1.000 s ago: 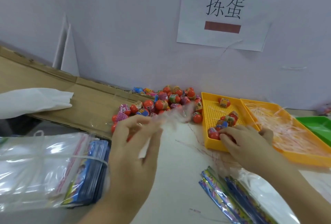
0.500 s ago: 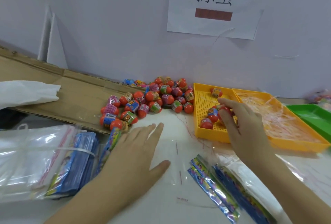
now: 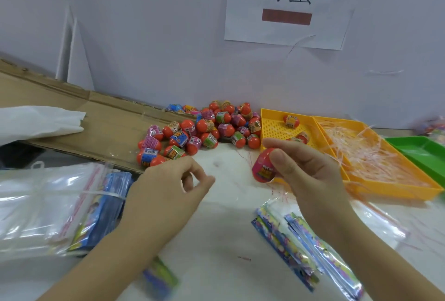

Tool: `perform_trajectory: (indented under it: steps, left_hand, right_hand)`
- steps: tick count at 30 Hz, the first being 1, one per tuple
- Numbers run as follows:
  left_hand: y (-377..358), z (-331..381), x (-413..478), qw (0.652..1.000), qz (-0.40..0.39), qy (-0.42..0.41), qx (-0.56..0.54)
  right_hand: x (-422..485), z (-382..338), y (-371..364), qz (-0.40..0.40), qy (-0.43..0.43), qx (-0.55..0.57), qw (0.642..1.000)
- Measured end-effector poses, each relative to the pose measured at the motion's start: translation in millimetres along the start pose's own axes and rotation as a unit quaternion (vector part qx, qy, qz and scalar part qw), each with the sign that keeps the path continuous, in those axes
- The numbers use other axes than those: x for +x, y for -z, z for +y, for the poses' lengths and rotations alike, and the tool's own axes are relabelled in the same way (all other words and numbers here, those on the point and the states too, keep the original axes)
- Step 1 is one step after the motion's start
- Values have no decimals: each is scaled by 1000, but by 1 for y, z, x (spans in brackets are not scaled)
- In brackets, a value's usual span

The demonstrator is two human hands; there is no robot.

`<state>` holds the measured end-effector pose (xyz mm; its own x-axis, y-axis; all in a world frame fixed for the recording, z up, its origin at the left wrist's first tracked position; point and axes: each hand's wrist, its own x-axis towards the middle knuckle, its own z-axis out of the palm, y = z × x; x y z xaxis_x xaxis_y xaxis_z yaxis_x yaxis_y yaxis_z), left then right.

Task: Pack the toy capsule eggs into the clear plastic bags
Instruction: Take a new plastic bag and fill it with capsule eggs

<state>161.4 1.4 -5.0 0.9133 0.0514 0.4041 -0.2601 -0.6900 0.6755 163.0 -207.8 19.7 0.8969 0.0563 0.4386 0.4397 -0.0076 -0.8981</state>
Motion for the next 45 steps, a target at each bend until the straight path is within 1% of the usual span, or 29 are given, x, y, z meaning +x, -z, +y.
perform_trajectory:
  steps: [2,3,5,7,8,10,13,17,20,23,28,30,35,38,41,45]
  left_hand:
    - [0,0,4,991,-4,68,-113]
    - [0,1,7,977,-9,105,-186]
    - [3,4,9,937,-22,161,-310]
    - [4,9,7,914,-34,167,-368]
    - [4,11,5,911,-36,160,-377]
    - [2,16,2,915,-32,145,-375]
    - [-1,23,-5,918,-37,122,-375]
    - [-3,27,-11,921,-69,83,-375]
    - [-2,30,-15,932,-91,49,-349]
    - [-2,31,-16,937,-89,40,-334]
    - [0,32,-16,930,-79,33,-357]
    - [1,33,-17,932,-83,16,-353]
    - [1,34,-18,931,-73,-1,-358]
    - [-1,33,-19,929,-74,-5,-362]
    - [-1,32,-21,929,-88,-19,-359]
    - [-1,32,-17,915,-67,10,-397]
  right_hand:
    - [-3,0,-4,-21,-14,18,1000]
    - [-4,-1,-6,-23,-20,34,999]
    - [-5,-5,-7,-20,-33,73,997]
    - [-5,-8,-7,-14,-14,70,997]
    - [-6,-10,-7,-10,9,51,999]
    - [-6,-13,-8,-7,51,30,998]
    - [-6,-15,-9,-10,90,17,996]
    - [-7,-14,-7,-11,130,-74,989]
    - [-8,-12,-7,-4,132,-129,983]
    - [-10,-12,-6,6,130,-164,978]
    - [-9,-13,-6,-1,132,-215,968]
    - [-10,-12,-8,-5,129,-219,967]
    - [-10,-12,-9,18,129,-212,969]
    - [-12,-11,-13,-16,121,-202,972]
    - [-14,-12,-17,-34,135,-258,956]
    - [-15,-14,-14,-65,127,-329,934]
